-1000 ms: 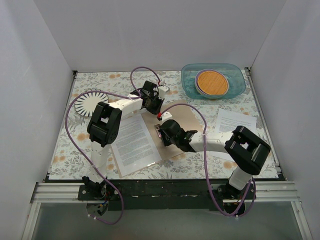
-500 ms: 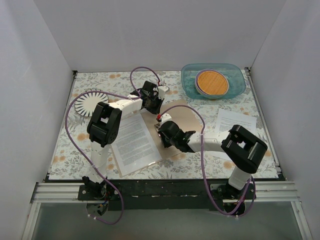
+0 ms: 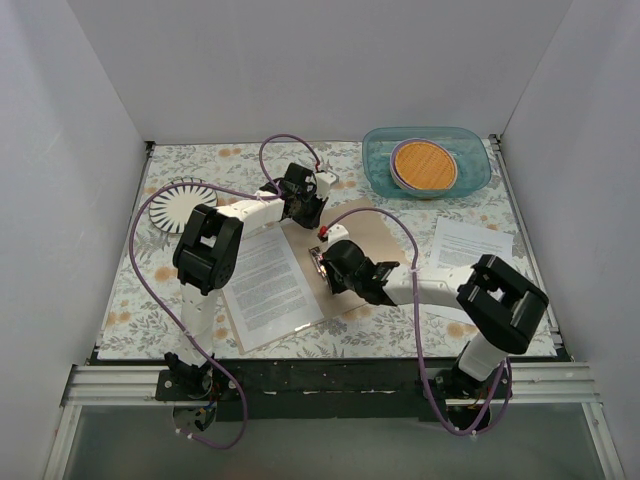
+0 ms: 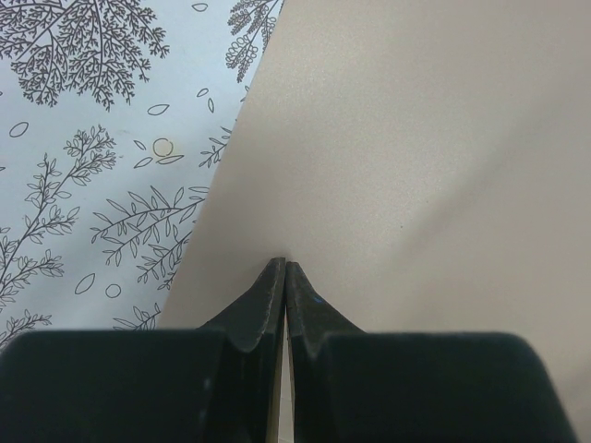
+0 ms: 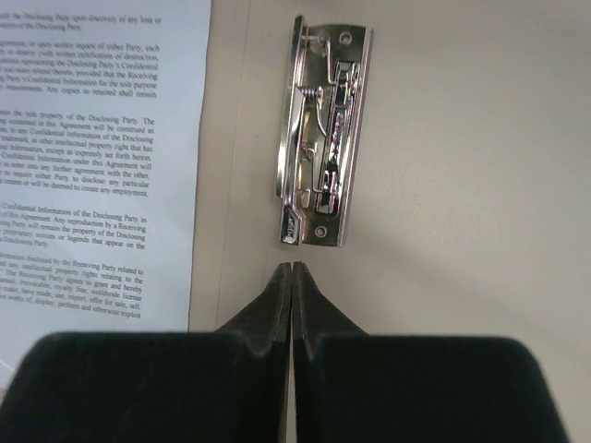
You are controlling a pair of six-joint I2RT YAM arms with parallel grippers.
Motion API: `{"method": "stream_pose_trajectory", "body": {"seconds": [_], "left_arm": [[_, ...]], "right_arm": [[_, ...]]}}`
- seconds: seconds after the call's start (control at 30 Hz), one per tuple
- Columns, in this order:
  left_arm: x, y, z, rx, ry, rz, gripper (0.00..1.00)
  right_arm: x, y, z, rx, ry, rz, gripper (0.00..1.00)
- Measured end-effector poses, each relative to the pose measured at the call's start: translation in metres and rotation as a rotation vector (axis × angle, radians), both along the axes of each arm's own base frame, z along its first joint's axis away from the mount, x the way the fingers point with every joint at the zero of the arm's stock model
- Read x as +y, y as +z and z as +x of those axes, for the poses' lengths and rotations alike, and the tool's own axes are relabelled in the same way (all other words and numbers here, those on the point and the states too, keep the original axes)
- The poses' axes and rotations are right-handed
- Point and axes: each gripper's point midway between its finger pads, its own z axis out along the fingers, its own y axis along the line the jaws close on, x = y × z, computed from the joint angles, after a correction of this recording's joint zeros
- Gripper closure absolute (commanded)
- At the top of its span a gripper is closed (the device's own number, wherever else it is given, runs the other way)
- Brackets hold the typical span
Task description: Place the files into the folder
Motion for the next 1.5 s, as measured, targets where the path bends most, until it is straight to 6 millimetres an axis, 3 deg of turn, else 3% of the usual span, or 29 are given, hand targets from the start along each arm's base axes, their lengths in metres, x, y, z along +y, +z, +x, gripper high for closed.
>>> {"method": "stream_pose_trajectory", "body": {"seconds": [0.23, 0.67, 1.5], "left_arm": [[0.000, 0.000, 0.000, 0.000, 0.001, 0.001, 1.00], [0.001, 0.000, -0.001, -0.002, 0.000, 0.006, 1.00], [0.006, 0.001, 0.002, -0.050, 0.012, 0.024, 1.00]], "right_arm": [[0.004, 0.019, 0.009, -0.048, 0.007, 0.020, 0.99], [0.001, 0.001, 0.013, -0.026, 0.002, -0.026, 0.99], [0.010, 0.010, 0.020, -0.034, 0.011, 0.004, 0.99]]}}
